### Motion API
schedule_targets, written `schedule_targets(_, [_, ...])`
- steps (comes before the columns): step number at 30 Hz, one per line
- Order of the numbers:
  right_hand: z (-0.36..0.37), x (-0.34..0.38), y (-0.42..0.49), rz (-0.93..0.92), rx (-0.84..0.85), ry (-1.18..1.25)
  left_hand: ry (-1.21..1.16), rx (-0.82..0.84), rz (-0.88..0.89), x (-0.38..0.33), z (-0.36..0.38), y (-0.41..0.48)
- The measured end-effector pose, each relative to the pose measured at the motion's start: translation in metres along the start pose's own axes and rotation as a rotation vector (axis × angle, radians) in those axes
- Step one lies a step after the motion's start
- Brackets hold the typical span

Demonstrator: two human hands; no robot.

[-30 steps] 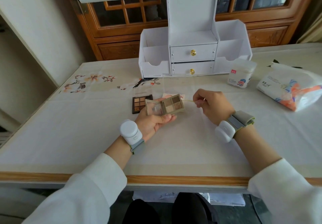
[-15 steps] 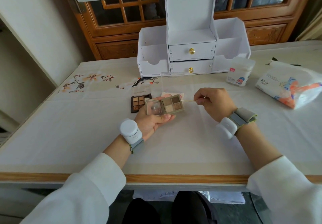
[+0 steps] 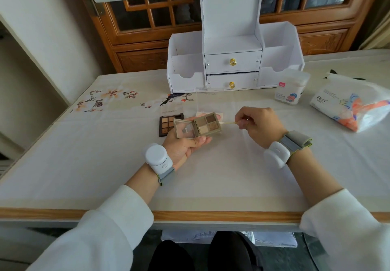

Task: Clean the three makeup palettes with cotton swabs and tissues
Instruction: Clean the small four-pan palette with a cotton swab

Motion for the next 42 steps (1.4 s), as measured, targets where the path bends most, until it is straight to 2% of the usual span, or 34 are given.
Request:
schedule_targets(6, [0.003, -0.003, 0.003, 0.118, -0.001, 0.135, 0.055, 0.044, -0.026, 0.001, -0.001, 0.001])
schedule_targets(21, [0.015, 0.005, 0.002, 0.145, 0.043, 0.336, 0.293, 0.196, -0.079, 0.005, 0.000, -0.003])
schedule_targets(26, [0.019, 0.007, 0.002, 0.147, 0.076, 0.393, 0.269, 0.183, -0.057, 0.005, -0.001, -0.002])
schedule_targets(34, [0.020, 0.011, 0.001, 0.123, 0.097, 0.470, 0.086, 0.153, -0.054, 0.003, -0.005, 0.003])
schedule_targets(38, [0.018, 0.013, 0.001, 0.077, 0.098, 0.492, 0.098, 0.106, -0.039, 0.000, -0.006, 0.006])
schedule_targets(42, [0.018, 0.013, 0.001, 0.049, 0.100, 0.473, -0.059, -0.005, -0.038, -0.005, -0.007, 0.006])
Point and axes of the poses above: each hand's wrist, its own y-axis towards the middle knuckle, its own z-axis out of the palm, x = y × z, the point moved 3 cm from there along y, towards the middle knuckle, and after that the axes turned 11 degrees about -y, right-handed, at the moved point
